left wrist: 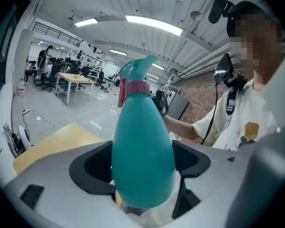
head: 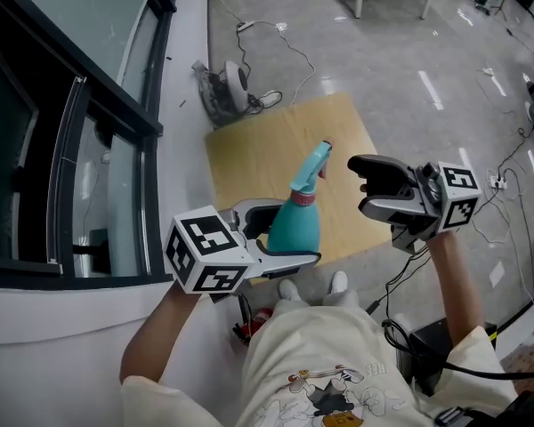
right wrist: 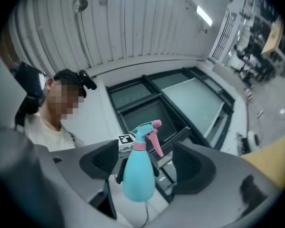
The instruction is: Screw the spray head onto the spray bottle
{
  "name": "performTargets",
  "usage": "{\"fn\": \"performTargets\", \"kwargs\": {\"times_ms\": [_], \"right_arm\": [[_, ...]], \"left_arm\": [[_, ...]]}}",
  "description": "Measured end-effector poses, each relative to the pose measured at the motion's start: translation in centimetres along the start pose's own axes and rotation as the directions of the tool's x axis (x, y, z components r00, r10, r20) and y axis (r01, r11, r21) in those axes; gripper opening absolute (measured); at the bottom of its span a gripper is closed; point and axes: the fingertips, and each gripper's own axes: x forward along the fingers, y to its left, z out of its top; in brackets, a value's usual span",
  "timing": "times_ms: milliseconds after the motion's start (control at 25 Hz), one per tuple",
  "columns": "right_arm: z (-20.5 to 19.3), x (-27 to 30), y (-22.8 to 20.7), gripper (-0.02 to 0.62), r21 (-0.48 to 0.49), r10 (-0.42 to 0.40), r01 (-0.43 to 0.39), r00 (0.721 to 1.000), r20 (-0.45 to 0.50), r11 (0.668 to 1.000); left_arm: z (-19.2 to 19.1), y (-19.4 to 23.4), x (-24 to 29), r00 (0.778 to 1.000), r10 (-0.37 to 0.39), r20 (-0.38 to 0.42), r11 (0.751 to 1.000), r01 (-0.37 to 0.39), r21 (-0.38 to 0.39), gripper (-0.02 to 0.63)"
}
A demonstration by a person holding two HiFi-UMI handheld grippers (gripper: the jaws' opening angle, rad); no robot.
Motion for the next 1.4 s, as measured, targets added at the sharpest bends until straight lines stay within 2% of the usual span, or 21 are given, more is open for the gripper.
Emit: {"fn": "performTargets", "kwargs": {"times_ms": [40, 120, 200, 280, 360, 440, 600, 680, 720, 840, 1040, 1120, 1200, 1320, 1400], "right_arm": [[0.1, 0.1, 0.1, 0.337, 0.025, 0.104, -0.104, 0.994, -0.014, 0.994], [0.2, 0.5, 0.6, 0.339, 0.083, 0.308, -0.304, 0.951, -0.032, 0.949], [-0.3, 1.2, 1.5, 0.339, 0.115, 0.467, -0.459, 0.882, -0.058, 0.881], [-1.0, 1.9, 2.8, 0.338, 0.099, 0.575, -0.566, 0.811, -0.108, 0.818], [-1.8, 2.5, 4.4, 0.337, 0.068, 0.645, -0.644, 0.746, -0.166, 0.762], [-2.5, 2.9, 5.6, 0.337, 0.055, 0.687, -0.694, 0.694, -0.215, 0.718], [-2.5, 3.3, 6.4, 0.334, 0.086, 0.750, -0.754, 0.622, -0.226, 0.651], [-2.5, 3.3, 6.8, 0.323, 0.094, 0.765, -0.769, 0.600, -0.234, 0.632], [-2.5, 3.3, 6.9, 0.296, 0.093, 0.766, -0.771, 0.596, -0.242, 0.630], [-2.6, 3.6, 6.9, 0.153, 0.091, 0.757, -0.764, 0.602, -0.253, 0.638], [-2.8, 3.6, 6.3, 0.141, 0.076, 0.719, -0.729, 0.643, -0.264, 0.680], [-2.9, 3.6, 5.8, 0.140, 0.076, 0.690, -0.700, 0.672, -0.269, 0.710], [-3.1, 3.7, 5.1, 0.137, 0.078, 0.644, -0.652, 0.711, -0.281, 0.754], [-3.6, 4.1, 3.3, 0.135, 0.072, 0.535, -0.543, 0.782, -0.321, 0.837], [-4.2, 4.5, 2.2, 0.133, 0.066, 0.453, -0.460, 0.823, -0.342, 0.885]], "left_arm": [[0.0, -0.4, 0.1, 1.000, -0.016, -0.009, 1.000, 0.016, 0.007, 0.394], [0.0, -1.2, 0.4, 0.998, -0.051, -0.027, 0.998, 0.051, 0.024, 0.394], [0.1, -2.2, 0.7, 0.995, -0.084, -0.044, 0.996, 0.086, 0.039, 0.394], [0.2, -3.1, 1.0, 0.992, -0.116, -0.056, 0.992, 0.119, 0.048, 0.394], [0.2, -4.0, 1.2, 0.987, -0.144, -0.066, 0.988, 0.148, 0.051, 0.394], [0.2, -4.7, 1.3, 0.983, -0.169, -0.076, 0.983, 0.173, 0.053, 0.394], [-0.1, -5.6, 1.6, 0.975, -0.207, -0.086, 0.976, 0.212, 0.050, 0.394], [-0.1, -5.9, 1.7, 0.972, -0.217, -0.091, 0.974, 0.222, 0.050, 0.394], [-0.1, -5.9, 1.7, 0.971, -0.221, -0.092, 0.973, 0.226, 0.050, 0.394], [-0.1, -5.8, 1.8, 0.969, -0.227, -0.095, 0.972, 0.232, 0.042, 0.394], [-0.3, -5.3, 1.8, 0.971, -0.224, -0.087, 0.974, 0.225, 0.011, 0.394], [-0.4, -5.0, 2.0, 0.975, -0.204, -0.090, 0.979, 0.204, -0.004, 0.394], [-0.7, -4.2, 2.2, 0.981, -0.164, -0.100, 0.986, 0.162, -0.025, 0.394], [-1.5, -2.2, 2.3, 0.990, -0.056, -0.129, 0.998, 0.050, -0.049, 0.394], [-2.1, -0.8, 2.3, 0.988, 0.030, -0.152, 0.998, -0.037, -0.043, 0.394]]}}
